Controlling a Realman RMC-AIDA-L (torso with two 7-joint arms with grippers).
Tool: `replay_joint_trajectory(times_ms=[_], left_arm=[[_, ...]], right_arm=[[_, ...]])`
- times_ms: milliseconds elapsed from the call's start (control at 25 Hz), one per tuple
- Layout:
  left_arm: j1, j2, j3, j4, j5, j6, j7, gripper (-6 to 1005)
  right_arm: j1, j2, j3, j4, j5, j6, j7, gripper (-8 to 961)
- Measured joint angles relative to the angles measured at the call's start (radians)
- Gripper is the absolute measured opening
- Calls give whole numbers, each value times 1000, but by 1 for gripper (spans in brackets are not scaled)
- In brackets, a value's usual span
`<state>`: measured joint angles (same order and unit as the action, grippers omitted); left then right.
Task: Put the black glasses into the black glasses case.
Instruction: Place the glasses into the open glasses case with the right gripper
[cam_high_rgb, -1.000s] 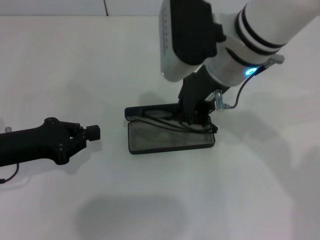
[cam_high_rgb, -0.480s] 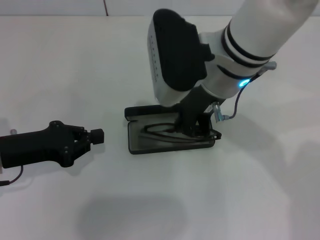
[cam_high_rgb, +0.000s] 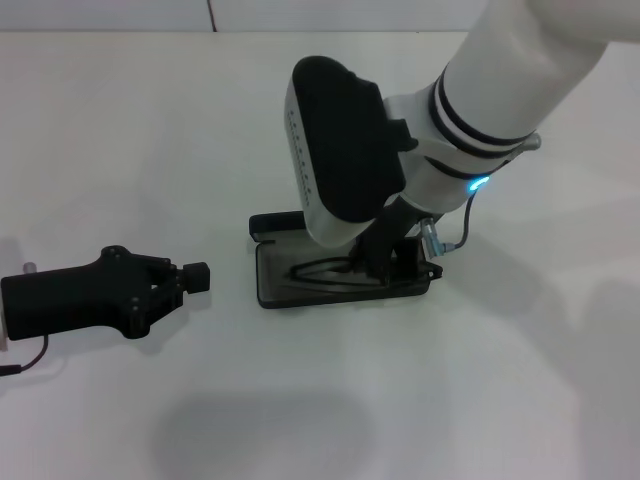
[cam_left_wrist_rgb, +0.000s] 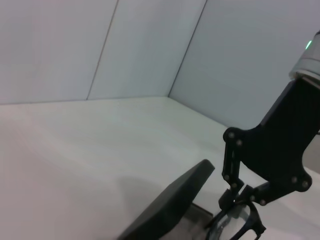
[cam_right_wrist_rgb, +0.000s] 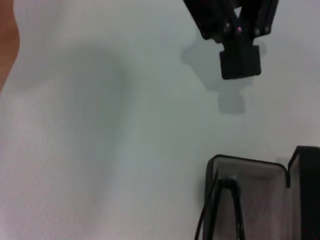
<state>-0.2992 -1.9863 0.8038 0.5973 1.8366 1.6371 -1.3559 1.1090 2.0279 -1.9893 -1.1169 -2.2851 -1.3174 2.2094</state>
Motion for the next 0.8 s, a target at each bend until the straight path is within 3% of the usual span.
replay_joint_trajectory(times_ms=[800], left_arm=[[1,-13,-2,-4,37,-11,-4,12]], right_arm=[[-11,0,-33,8,-26,69,0,67]])
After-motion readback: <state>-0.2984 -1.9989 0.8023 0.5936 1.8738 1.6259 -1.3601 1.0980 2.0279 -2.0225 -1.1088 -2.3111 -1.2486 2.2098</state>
